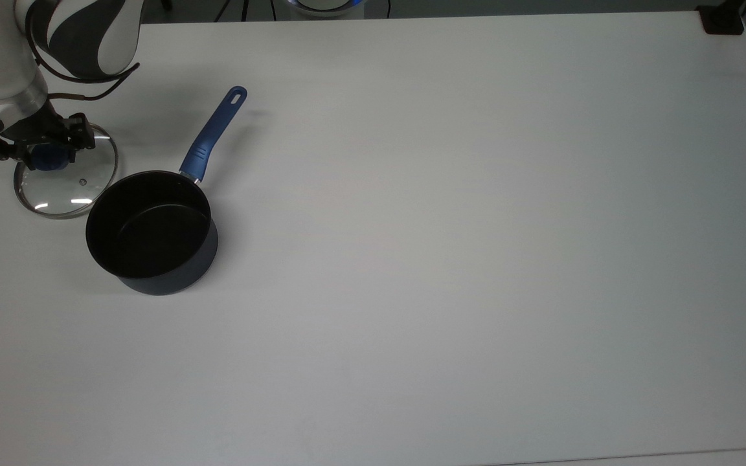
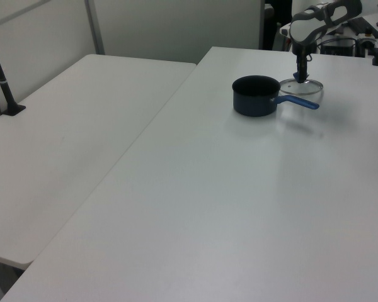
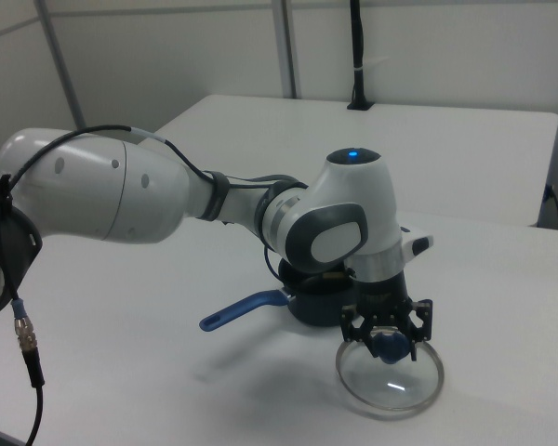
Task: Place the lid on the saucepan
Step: 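Close the gripper on the blue knob and lift the lid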
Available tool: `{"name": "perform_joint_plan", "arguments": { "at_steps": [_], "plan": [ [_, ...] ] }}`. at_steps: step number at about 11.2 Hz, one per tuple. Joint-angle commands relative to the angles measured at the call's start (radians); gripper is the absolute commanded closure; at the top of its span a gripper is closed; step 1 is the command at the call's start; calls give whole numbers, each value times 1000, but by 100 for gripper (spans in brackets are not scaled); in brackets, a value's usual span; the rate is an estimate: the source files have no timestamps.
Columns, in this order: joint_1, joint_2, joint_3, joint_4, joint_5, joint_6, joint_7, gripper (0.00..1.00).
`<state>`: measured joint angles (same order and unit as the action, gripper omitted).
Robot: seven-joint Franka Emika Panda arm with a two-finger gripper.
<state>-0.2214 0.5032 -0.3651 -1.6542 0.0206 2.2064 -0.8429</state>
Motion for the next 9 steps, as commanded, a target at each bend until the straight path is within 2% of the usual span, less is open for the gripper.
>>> {"name": "perform_joint_plan", "arguments": {
  "at_steps": [1, 3, 6, 9],
  "plan": [
    [-1, -21, -3, 17, 27, -8, -30, 47],
    [-1, -32, -5, 121, 21, -91, -27, 47],
    [13, -32, 3, 233, 19, -110, 23, 47],
    [118, -26, 11, 260, 4, -111, 67, 47]
  ]
}}
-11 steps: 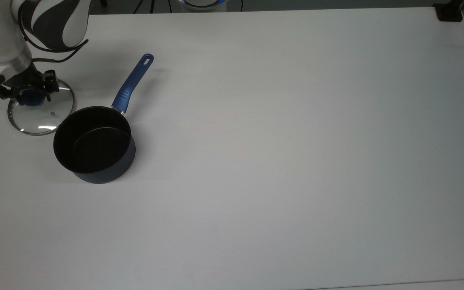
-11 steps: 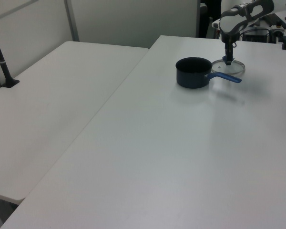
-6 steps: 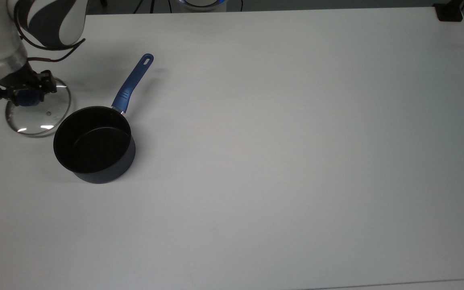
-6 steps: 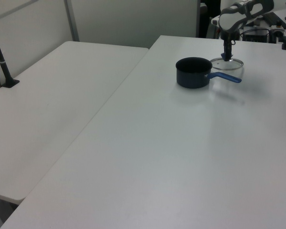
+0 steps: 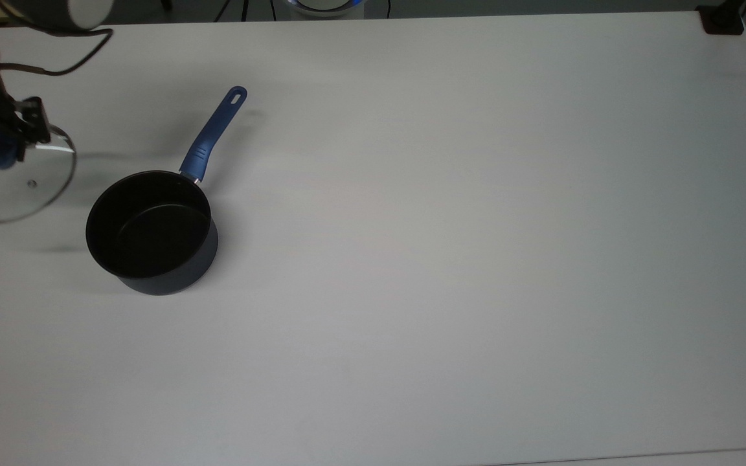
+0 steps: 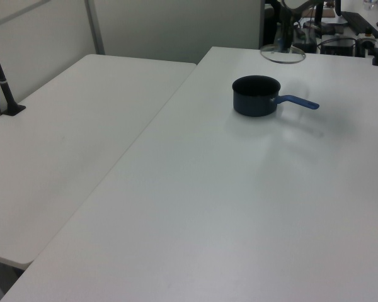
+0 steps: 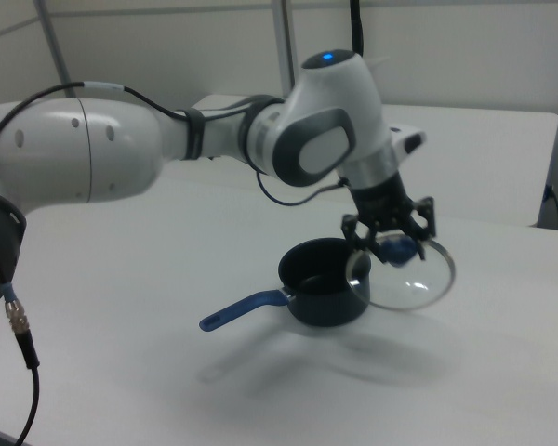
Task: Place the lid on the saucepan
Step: 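Carry the lid over the saucepan and lower it onto the rim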
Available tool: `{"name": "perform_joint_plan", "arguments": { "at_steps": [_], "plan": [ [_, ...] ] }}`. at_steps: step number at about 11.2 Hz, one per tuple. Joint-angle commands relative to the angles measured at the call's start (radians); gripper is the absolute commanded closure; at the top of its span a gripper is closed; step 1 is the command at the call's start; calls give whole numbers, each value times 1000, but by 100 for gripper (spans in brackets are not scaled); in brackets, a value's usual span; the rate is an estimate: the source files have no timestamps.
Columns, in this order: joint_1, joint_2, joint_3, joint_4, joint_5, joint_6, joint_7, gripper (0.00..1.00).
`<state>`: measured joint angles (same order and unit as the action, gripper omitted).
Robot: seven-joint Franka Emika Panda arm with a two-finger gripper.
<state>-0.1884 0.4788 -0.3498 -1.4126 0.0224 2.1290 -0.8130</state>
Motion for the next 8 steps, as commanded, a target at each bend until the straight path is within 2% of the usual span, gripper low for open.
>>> {"name": "perform_joint_plan", "arguments": {
  "at_steps": [1, 3, 4, 8],
  "plan": [
    [131, 1, -5, 18, -28, -44, 57, 47],
    [209, 15, -8, 18, -102, -55, 103, 47],
    [242, 23, -12, 17, -107, -57, 104, 47],
    [260, 40, -12, 11, -127, -57, 103, 47]
  ]
}}
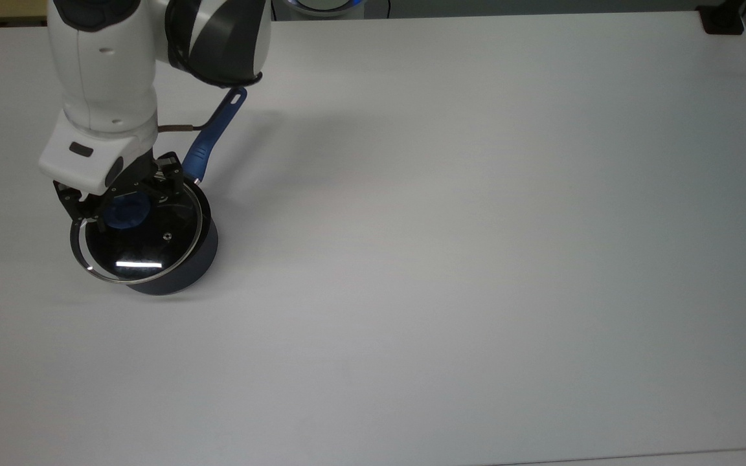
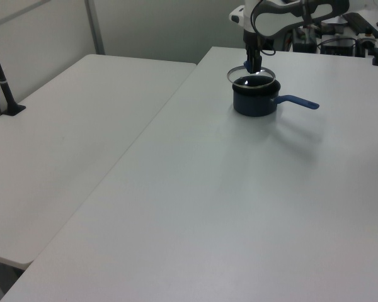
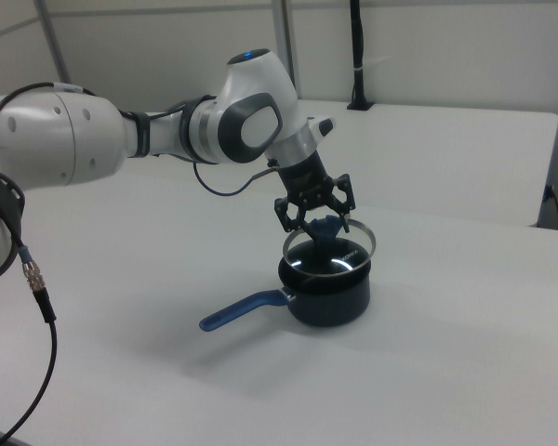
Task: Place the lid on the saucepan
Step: 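Carry the lid over the saucepan and lower it onto the rim, then open the gripper and raise it off the lid knob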
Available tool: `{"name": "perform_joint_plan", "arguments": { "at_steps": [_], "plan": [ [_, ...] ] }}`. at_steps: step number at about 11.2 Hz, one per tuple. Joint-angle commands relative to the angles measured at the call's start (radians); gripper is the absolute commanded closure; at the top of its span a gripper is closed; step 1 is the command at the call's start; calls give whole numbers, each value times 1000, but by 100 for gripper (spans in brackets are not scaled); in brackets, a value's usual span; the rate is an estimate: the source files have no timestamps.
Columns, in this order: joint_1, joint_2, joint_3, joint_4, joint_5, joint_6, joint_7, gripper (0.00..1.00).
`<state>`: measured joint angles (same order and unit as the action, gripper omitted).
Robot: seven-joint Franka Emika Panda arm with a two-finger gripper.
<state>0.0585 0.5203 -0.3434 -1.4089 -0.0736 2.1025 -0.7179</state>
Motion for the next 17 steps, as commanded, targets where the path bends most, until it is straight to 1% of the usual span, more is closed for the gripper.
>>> {"name": "perform_joint_plan", "arguments": {
  "at_steps": [1, 3, 4, 7, 9, 11, 13, 16, 17],
  "plan": [
    [12, -3, -19, -7, -32, -32, 5, 47],
    [8, -11, -19, -24, -35, -50, -17, 46],
    [12, -16, -19, -51, -35, -50, -17, 46],
    [18, -17, -9, -74, -40, -48, -11, 46],
    [18, -17, -9, -81, -48, -47, -5, 44],
    [21, -19, -6, -82, -48, -50, -5, 44],
    [21, -19, 14, -82, -48, -50, 9, 43],
    [35, -23, 18, -88, -49, -52, 18, 42],
    [37, -29, 18, -106, -49, -50, 20, 38]
  ]
}}
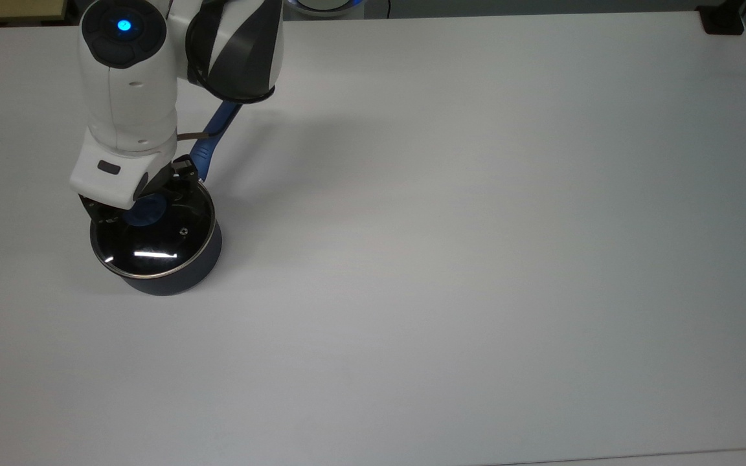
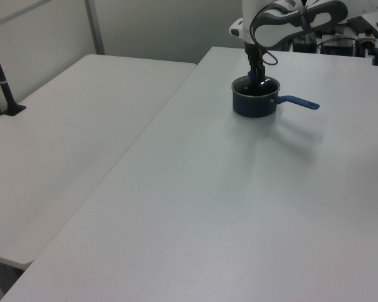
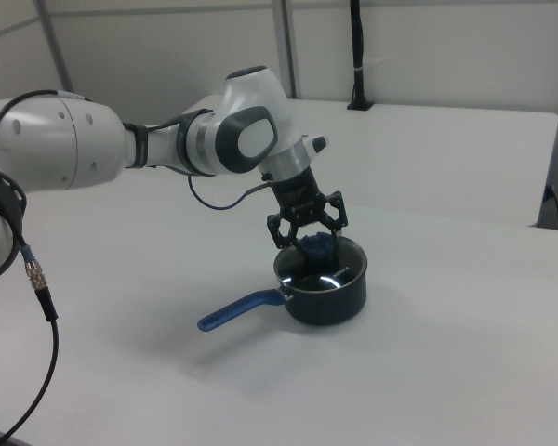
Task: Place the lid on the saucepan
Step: 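Open the gripper and raise it off the lid knob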
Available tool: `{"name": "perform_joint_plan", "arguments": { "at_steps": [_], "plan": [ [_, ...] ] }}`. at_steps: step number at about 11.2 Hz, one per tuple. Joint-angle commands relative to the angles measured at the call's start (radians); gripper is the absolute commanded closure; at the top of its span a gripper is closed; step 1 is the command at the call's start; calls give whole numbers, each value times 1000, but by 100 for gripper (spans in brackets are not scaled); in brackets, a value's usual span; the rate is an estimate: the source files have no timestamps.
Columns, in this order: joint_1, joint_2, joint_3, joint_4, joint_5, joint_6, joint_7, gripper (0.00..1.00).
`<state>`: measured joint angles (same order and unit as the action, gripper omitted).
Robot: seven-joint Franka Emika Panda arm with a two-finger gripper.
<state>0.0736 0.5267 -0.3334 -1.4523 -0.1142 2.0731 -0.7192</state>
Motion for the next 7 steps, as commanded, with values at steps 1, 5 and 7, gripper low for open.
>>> {"name": "perform_joint_plan", "arguments": {
  "at_steps": [1, 5, 7],
  "plan": [
    [20, -37, 8, -65, -9, -18, 21, 15],
    [11, -144, 8, -63, 7, -83, 155, 0],
    [15, -218, 55, -65, 8, -180, 451, 0]
  ]
}}
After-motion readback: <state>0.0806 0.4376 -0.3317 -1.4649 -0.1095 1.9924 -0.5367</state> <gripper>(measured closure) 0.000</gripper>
